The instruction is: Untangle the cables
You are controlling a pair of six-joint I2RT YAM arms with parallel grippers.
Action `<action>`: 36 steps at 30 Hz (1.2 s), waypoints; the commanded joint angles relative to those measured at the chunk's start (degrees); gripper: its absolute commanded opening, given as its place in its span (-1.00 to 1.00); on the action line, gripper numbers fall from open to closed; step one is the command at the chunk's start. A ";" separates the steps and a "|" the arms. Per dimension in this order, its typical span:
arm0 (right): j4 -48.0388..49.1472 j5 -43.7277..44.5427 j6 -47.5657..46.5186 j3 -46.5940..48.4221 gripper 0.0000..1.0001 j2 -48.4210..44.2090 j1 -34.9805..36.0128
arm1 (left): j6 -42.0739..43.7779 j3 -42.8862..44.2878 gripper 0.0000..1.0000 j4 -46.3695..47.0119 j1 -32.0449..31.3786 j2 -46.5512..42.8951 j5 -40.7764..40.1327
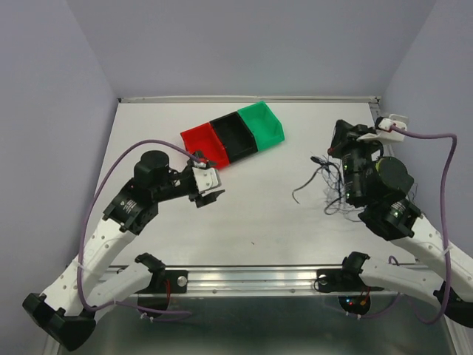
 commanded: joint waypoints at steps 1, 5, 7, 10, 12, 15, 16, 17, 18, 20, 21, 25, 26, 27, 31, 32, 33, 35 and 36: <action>-0.14 -4.20 2.28 6.62 -0.99 3.04 0.02 | -7.17 -1.31 0.66 15.24 -0.18 3.67 11.82; -0.14 -10.52 3.68 11.09 -0.99 8.74 0.10 | -16.65 -4.73 0.65 31.11 -0.44 12.44 16.92; -0.23 -12.11 4.03 12.77 -0.99 10.86 0.02 | -18.95 -5.35 0.64 35.89 -0.70 17.37 16.75; -0.75 -15.63 4.56 16.02 -0.99 14.55 0.02 | -19.93 -4.04 0.61 40.48 -2.10 21.78 12.82; -1.20 -18.00 4.83 18.47 -0.99 17.27 0.10 | -19.32 -2.11 0.60 42.58 -2.73 25.39 9.82; -1.46 -19.67 4.74 20.76 -0.99 20.17 0.11 | -18.62 -0.18 0.60 45.75 -2.82 28.82 6.21; -1.55 -19.77 4.65 21.30 -0.99 20.88 0.11 | -18.18 0.27 0.60 45.93 -2.82 29.43 7.77; -1.55 -19.51 4.48 21.91 -0.99 21.58 0.11 | -17.82 0.53 0.59 46.20 -2.73 30.31 9.09; -1.64 -19.16 4.21 22.44 -0.99 22.20 0.11 | -17.38 0.36 0.58 46.46 -2.73 30.58 10.93; -1.55 -17.14 3.42 23.76 -0.99 23.35 0.02 | -16.94 -0.34 0.56 46.98 -2.82 30.06 16.01; -1.55 -16.61 2.72 24.02 -0.99 23.61 0.10 | -17.11 -1.47 0.56 48.21 -2.82 29.88 17.00; -1.38 -13.62 1.14 25.87 -0.99 24.49 0.10 | -18.61 -0.96 0.56 50.07 -3.08 30.49 20.00; -1.29 -12.83 1.14 26.74 -0.99 24.75 0.11 | -19.57 0.35 0.56 50.07 -3.43 30.84 20.26; -1.20 -12.65 1.14 27.19 -0.99 24.84 0.02 | -20.10 0.97 0.56 50.07 -3.69 31.19 20.61; -1.02 -14.66 3.24 25.71 -0.99 23.44 0.02 | -23.61 3.78 0.50 50.50 -5.88 32.95 17.81; 0.11 -15.28 3.24 25.35 -0.99 23.18 0.10 | -24.75 3.96 0.47 51.11 -6.24 33.56 17.19; -0.14 -15.46 3.16 26.22 -0.99 23.43 0.11 | -26.59 4.05 0.43 52.34 -6.33 33.83 17.71; -0.76 -15.55 3.59 25.88 -0.99 22.74 0.11 | -28.36 3.88 0.39 53.57 -7.64 34.53 17.37; -0.67 -15.63 3.42 25.79 -0.99 22.21 0.02 | -29.50 3.62 0.39 54.97 -8.17 34.71 16.75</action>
